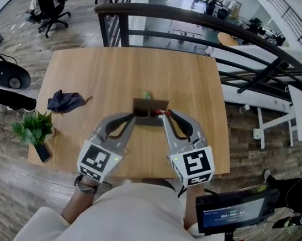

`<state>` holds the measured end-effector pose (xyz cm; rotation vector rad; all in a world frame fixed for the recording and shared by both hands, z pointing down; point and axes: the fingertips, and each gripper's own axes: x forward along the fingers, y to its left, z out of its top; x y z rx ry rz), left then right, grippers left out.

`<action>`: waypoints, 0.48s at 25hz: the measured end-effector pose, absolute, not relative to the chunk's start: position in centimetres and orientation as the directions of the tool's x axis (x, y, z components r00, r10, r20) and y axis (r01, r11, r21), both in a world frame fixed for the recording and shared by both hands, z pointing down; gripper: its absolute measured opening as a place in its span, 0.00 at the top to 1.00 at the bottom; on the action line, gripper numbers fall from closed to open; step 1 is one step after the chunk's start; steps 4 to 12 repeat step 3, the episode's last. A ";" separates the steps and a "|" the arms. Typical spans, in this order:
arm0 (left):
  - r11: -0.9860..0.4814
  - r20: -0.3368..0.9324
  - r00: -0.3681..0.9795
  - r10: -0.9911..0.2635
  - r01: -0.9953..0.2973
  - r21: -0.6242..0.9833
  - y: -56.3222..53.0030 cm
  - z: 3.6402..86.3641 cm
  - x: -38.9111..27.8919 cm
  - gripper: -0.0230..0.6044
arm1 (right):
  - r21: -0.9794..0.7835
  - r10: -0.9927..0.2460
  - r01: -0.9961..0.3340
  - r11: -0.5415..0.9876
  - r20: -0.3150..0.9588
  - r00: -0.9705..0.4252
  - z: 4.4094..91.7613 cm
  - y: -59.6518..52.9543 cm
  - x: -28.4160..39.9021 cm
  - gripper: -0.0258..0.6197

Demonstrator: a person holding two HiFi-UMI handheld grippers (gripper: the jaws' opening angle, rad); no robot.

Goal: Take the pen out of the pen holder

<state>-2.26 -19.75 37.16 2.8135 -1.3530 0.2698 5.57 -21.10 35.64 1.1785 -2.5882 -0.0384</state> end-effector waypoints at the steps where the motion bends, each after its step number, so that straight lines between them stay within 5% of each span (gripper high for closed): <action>1: -0.627 0.158 0.613 -0.774 -0.776 -0.067 -19.8 37.2 -2.3 0.96 | 0.146 -0.742 -0.734 0.663 0.256 -0.620 35.6 -21.1 5.6 0.90; 12: -0.627 0.158 0.613 -0.774 -0.776 -0.066 -19.8 37.1 -2.4 0.96 | 0.146 -0.743 -0.735 0.662 0.256 -0.618 35.6 -21.1 5.5 0.90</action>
